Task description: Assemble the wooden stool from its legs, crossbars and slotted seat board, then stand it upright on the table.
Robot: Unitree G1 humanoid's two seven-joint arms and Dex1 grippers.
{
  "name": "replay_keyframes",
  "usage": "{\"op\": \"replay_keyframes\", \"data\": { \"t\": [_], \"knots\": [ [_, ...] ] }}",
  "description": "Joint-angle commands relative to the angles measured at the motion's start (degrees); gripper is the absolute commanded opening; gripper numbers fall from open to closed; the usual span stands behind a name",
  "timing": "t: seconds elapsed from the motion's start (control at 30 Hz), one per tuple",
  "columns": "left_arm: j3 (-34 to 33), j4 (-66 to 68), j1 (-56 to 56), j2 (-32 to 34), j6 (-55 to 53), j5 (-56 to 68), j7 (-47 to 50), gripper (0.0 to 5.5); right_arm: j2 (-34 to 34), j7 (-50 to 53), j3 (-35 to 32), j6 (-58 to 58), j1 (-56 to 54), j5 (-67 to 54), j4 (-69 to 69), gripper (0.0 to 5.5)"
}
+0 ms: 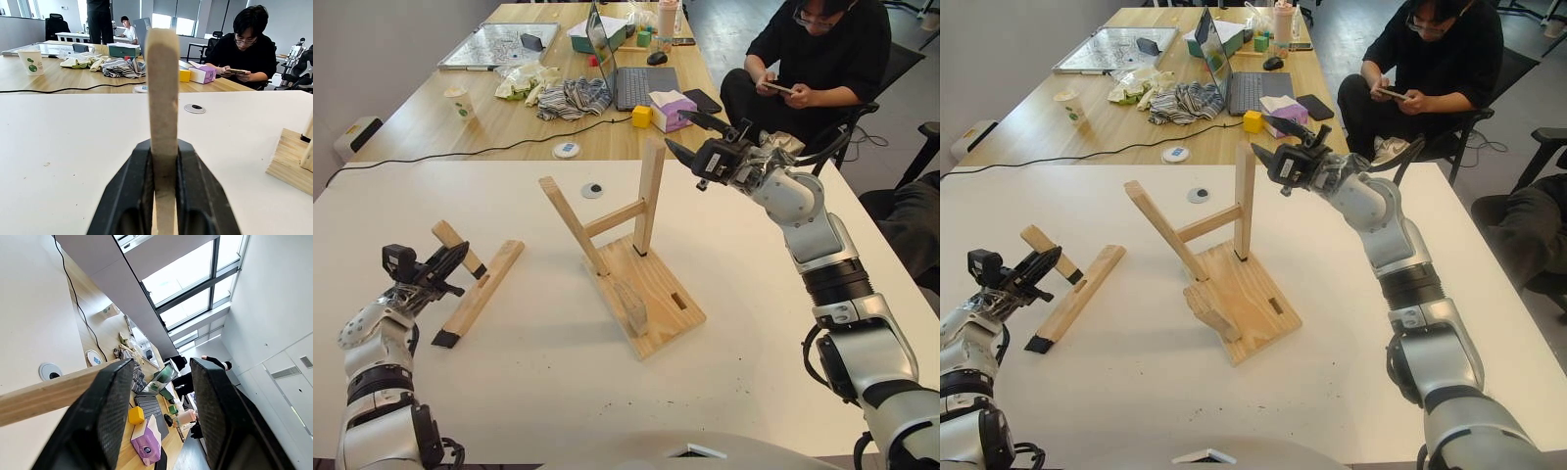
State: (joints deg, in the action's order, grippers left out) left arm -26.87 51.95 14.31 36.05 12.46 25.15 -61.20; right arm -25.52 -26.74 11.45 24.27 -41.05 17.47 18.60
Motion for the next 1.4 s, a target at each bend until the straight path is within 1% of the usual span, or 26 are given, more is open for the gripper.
{"op": "replay_keyframes", "data": {
  "t": [0.03,0.33,0.67,0.9,1.03,1.17,1.4],
  "knots": [
    [0.3,2.0,0.0,0.8,1.0,-0.9,0.2,0.38,-0.5,-0.6,0.3,-0.3,-1.2,0.0,0.4,2.1],
    [0.7,5.5,1.4,-0.1,2.2,-1.3,1.0,0.38,-0.8,-1.1,1.1,0.3,-0.4,0.4,0.7,2.1],
    [0.6,3.2,2.2,-1.2,1.1,0.1,0.5,0.38,-0.9,-0.5,2.2,1.6,-0.8,1.8,3.2,2.1],
    [1.3,5.9,1.3,-0.8,2.0,-1.3,1.3,0.38,-1.2,-0.4,2.3,2.2,-0.6,2.3,4.3,2.1],
    [0.9,8.6,1.4,-1.0,2.5,-1.7,3.6,0.38,-1.3,-0.5,2.4,2.4,-0.5,2.4,4.6,2.1],
    [-0.3,10.6,-0.7,-2.4,4.8,-0.7,5.0,0.38,-0.9,-0.8,2.7,3.0,-0.9,2.4,5.3,2.1],
    [-0.1,11.1,-7.0,-6.4,8.1,-0.3,5.2,0.38,-0.8,-1.0,2.9,3.6,-1.0,2.3,5.9,2.1]
  ]
}}
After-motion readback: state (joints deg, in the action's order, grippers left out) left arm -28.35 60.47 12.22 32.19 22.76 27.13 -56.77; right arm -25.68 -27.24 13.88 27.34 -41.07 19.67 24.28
